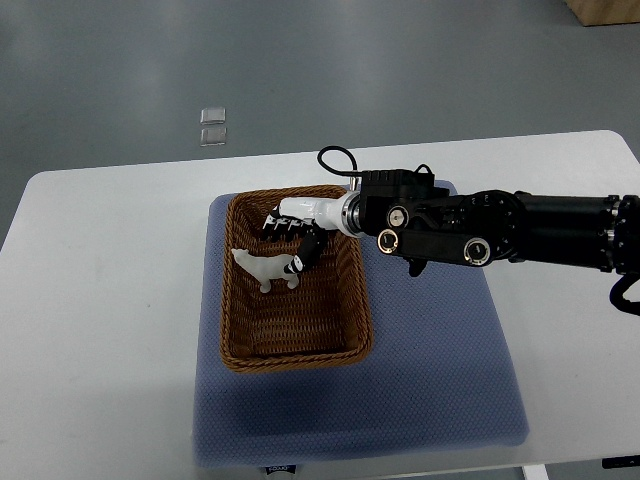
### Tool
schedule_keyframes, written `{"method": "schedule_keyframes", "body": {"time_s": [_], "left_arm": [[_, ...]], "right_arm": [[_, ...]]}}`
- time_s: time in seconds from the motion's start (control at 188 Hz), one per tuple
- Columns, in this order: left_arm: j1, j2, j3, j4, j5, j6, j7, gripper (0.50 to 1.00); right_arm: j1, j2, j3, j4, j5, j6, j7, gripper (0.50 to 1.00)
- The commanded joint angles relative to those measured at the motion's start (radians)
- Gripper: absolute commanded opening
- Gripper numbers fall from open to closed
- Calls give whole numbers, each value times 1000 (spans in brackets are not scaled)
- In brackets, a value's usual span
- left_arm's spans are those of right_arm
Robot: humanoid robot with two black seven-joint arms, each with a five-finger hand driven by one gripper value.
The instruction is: Place white bear in brown basket with right hand
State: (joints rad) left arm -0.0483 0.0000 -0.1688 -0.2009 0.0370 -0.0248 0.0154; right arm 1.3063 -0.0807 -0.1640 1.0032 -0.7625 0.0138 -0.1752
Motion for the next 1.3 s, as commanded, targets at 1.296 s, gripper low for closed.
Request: {"method": "schedule_keyframes", "body": {"time_s": [1.296], "left_arm": [[1,0,2,-3,0,0,0,1000]], "right_arm": [[-604,42,1428,-250,601,-5,186,928]]}}
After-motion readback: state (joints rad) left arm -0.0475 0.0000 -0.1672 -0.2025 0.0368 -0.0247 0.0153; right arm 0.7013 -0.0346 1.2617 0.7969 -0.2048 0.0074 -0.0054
